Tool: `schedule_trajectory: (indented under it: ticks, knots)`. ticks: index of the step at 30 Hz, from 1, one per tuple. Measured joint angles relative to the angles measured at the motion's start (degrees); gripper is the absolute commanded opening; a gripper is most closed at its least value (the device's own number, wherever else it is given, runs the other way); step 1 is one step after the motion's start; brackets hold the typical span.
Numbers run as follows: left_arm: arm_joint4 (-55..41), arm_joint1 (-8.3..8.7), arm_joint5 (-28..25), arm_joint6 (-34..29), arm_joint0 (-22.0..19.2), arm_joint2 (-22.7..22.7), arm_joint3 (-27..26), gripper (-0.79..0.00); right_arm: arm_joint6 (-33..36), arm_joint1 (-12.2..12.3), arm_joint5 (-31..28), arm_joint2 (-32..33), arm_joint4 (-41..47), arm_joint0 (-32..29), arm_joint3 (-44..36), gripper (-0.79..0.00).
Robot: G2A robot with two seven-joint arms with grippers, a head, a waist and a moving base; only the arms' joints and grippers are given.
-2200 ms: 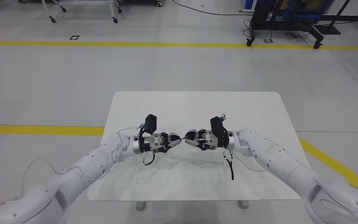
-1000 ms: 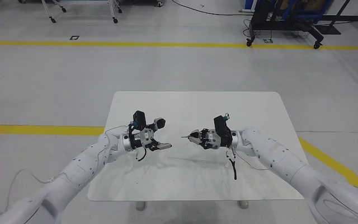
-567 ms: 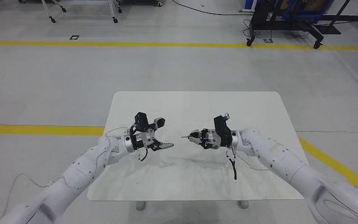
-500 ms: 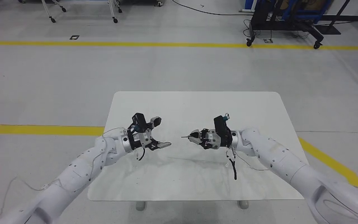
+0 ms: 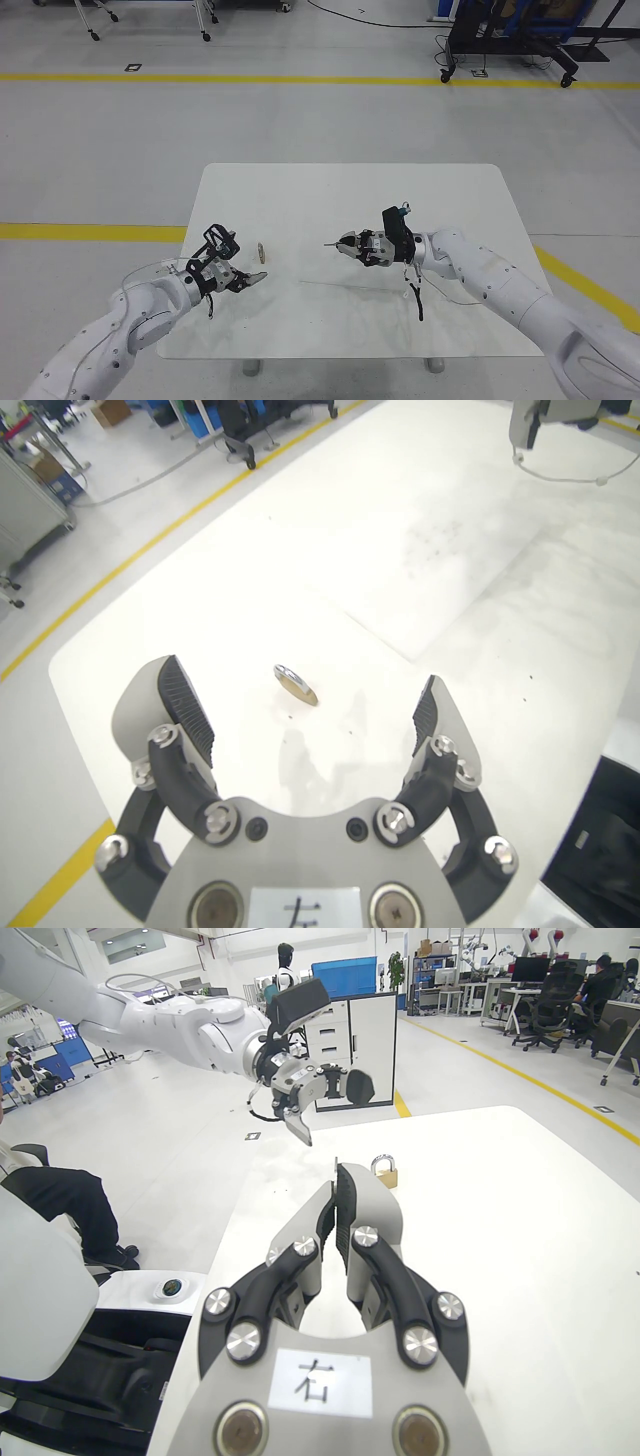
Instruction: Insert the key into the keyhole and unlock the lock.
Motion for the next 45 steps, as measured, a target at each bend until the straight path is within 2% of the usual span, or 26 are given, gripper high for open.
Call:
schedule_trajectory:
  ticks: [4, 7, 16, 23, 26, 28, 33, 35, 37, 45]
  knots:
    - [-4.7, -0.56, 0.7, -5.1, -0.8, -0.1, 0.5, 0.000, 0.0, 0.0, 0.0, 0.0, 0.0, 0.0, 0.0, -0.785]
    - [-6.0, -1.37, 3.0, -7.9, -2.8, 1.0, 2.5, -0.037, 0.0, 0.0, 0.0, 0.0, 0.0, 0.0, 0.0, -0.785]
    - [-7.7, -4.98, 3.7, -13.1, -11.1, 8.0, 8.1, -0.089, 0.0, 0.0, 0.0, 0.0, 0.0, 0.0, 0.0, -0.785]
    - [-6.8, -7.54, 6.6, -16.8, -16.2, 12.0, 12.2, -0.135, 0.0, 0.0, 0.0, 0.0, 0.0, 0.0, 0.0, -0.785]
    - [-7.2, -8.71, 6.3, -17.4, -18.2, 13.8, 14.3, -0.222, 0.0, 0.0, 0.0, 0.0, 0.0, 0.0, 0.0, -0.785]
    - [-7.4, -9.43, 6.1, -17.5, -19.4, 14.7, 15.5, -0.394, 0.0, 0.0, 0.0, 0.0, 0.0, 0.0, 0.0, -0.785]
    - [-7.3, -10.68, 5.5, -18.4, -21.4, 16.0, 17.5, -0.431, 0.0, 0.0, 0.0, 0.0, 0.0, 0.0, 0.0, -0.785]
    - [-7.1, -11.15, 5.4, -19.1, -22.2, 16.4, 18.3, -0.576, 0.0, 0.0, 0.0, 0.0, 0.0, 0.0, 0.0, -0.785]
    - [-7.0, -11.66, 5.2, -19.6, -23.1, 16.9, 19.0, -0.785, 0.0, 0.0, 0.0, 0.0, 0.0, 0.0, 0.0, -0.785]
    - [-5.2, -13.04, 4.5, -23.2, -25.3, 18.3, 19.8, -0.785, 0.0, 0.0, 0.0, 0.0, 0.0, 0.0, 0.0, -0.785]
